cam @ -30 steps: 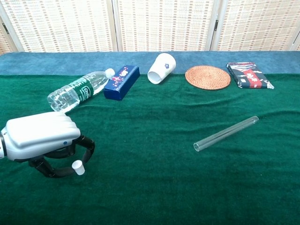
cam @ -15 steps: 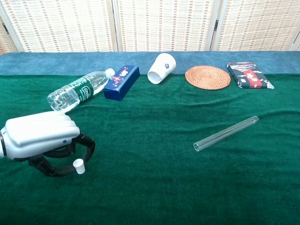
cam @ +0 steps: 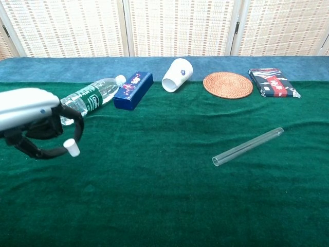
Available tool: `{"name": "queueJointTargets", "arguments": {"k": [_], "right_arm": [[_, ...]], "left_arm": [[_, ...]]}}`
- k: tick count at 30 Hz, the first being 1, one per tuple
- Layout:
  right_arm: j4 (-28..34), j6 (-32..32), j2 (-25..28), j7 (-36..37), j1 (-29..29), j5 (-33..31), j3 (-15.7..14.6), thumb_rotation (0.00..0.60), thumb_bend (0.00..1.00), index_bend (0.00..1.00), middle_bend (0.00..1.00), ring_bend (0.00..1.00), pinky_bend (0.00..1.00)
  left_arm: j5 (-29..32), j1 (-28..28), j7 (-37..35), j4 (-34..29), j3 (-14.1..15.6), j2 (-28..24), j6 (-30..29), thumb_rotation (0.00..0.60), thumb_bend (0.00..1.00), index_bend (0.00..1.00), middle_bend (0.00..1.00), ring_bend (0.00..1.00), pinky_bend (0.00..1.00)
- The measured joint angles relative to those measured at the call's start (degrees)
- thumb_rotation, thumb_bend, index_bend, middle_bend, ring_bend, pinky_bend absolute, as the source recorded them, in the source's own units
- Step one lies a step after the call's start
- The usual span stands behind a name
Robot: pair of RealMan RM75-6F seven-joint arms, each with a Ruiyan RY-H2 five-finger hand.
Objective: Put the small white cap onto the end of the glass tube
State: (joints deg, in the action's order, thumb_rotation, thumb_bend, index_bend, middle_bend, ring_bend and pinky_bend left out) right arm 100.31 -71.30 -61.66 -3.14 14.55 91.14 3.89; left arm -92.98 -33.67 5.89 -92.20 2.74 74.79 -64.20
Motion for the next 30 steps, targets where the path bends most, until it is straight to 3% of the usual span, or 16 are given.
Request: {"name": "queueJointTargets", "arguments": {"k": [4,8,14,17,22,30], "right_arm": [[0.6,6.3,-2.4,-5.4,4.4,-1.7,1.0,0.600,0.53,0.27,0.89,0.96,0.92],[-0.3,10.2,-6.3,-10.5,7.8,-4.1,1.9,0.600,0.53,0.37,0.99,1.00,1.00],[-3.7,15.9,-11.0,-15.8,12.4,-7.8,2.5,0.600,0.52,0.41,1.00,1.00,1.00],[-5.8,17.8,-13.0,-18.1,14.4,-8.8,2.5,0.600,0.47,0.41,1.00,1.00,1.00],[-9.0,19.7,-16.0,-20.9,16.9,-9.9,2.3,0.600,0.41,0.41,1.00,1.00,1.00],[-12.8,21.6,-19.1,-24.0,19.3,-11.3,1.4,0.600,0.41,0.41,1.00,1.00,1.00]], "left_arm": [[0.3,1.1,-1.4,-0.7,-0.5,-1.3,-1.8,0.600,0.53,0.56,1.00,0.88,0.80],[0.3,1.9,-1.8,-0.6,-0.1,-1.8,-2.0,0.600,0.53,0.55,1.00,0.88,0.80],[0.5,2.3,-2.0,-0.1,0.2,-1.5,-1.5,0.600,0.53,0.55,1.00,0.88,0.80],[0.7,2.3,-1.8,0.1,0.3,-1.3,-0.8,0.600,0.53,0.55,1.00,0.88,0.80],[0.8,2.2,-1.4,0.5,0.3,-0.6,0.0,0.600,0.53,0.55,1.00,0.88,0.80],[1.0,2.2,-1.1,1.1,0.2,0.0,0.7,0.600,0.53,0.54,1.00,0.88,0.80]]}}
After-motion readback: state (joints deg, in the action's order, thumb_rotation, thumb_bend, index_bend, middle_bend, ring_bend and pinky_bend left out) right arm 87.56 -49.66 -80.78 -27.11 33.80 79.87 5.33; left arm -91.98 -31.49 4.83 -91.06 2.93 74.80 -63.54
